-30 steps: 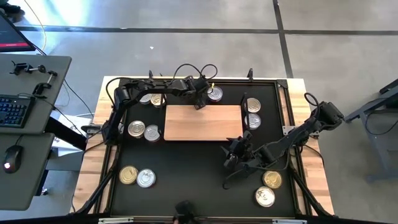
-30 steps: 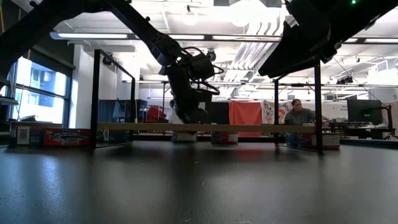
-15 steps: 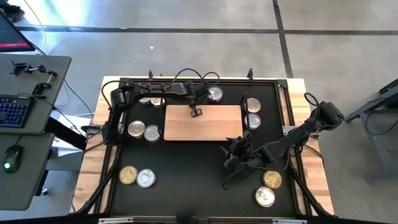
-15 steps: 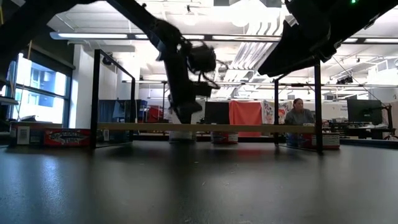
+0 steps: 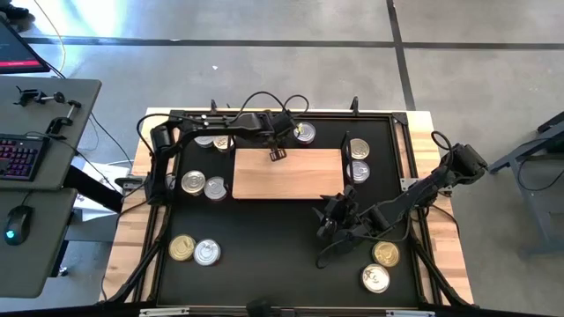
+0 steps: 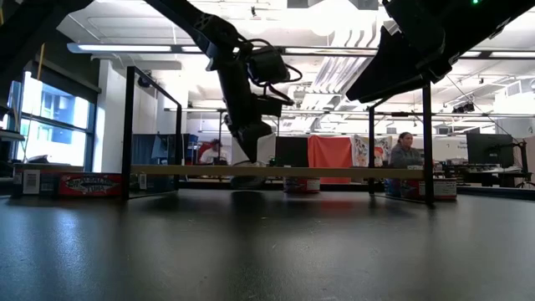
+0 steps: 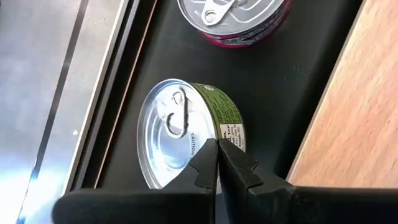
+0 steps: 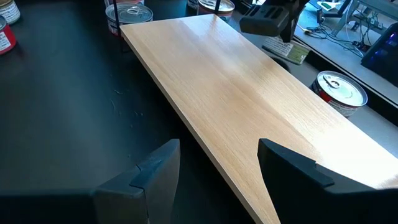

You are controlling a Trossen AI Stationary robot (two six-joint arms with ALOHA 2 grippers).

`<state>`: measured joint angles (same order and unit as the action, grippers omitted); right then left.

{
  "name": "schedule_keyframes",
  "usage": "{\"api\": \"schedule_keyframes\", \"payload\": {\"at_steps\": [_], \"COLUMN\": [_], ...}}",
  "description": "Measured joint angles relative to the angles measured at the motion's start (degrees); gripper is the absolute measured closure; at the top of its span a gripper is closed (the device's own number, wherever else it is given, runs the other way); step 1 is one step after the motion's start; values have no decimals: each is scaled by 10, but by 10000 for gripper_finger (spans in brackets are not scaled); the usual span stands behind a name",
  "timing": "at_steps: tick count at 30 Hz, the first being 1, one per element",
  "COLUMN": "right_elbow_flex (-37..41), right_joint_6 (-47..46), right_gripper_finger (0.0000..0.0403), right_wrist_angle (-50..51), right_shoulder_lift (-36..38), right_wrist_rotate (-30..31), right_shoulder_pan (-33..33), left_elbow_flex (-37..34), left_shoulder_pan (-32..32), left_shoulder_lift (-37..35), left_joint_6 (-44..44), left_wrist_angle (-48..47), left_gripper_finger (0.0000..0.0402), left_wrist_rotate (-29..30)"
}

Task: Stack canned seafood by type on shelf
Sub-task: Put the green tuna can on the shelf

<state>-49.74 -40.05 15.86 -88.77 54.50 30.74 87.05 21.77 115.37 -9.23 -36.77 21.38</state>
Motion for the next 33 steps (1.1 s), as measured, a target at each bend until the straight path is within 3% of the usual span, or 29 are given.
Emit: {"api": "schedule_keyframes", "payload": {"at_steps": [6,12,15,22,26,29,33], "right_elbow_flex": [0,0,0,0,0,0,0], "right_joint_6": [0,0,0,0,0,0,2], "right_gripper_finger": [192,192,192,192,192,192,192], "right_wrist_angle": [0,0,0,-3,-3,-3,-3], "right_shoulder_lift": [0,0,0,0,0,0,0], "right_wrist_rotate": [0,0,0,0,0,0,0], "right_shoulder_pan": [0,0,0,0,0,0,0], "left_elbow_flex": [0,1,1,2,-3,-16,-36], "left_shoulder_pan": [-12,-69,-105,-193,-212,-188,-113], "left_shoulder_lift": [0,-17,-37,-81,-84,-83,-83], "left_joint_6": [-9,-20,-13,61,84,84,82], "left_wrist_angle": [-6,-45,-64,-136,-116,-56,30], "left_gripper_finger": [401,401,401,401,401,401,380], "left_wrist_rotate": [18,128,151,149,149,134,27]}}
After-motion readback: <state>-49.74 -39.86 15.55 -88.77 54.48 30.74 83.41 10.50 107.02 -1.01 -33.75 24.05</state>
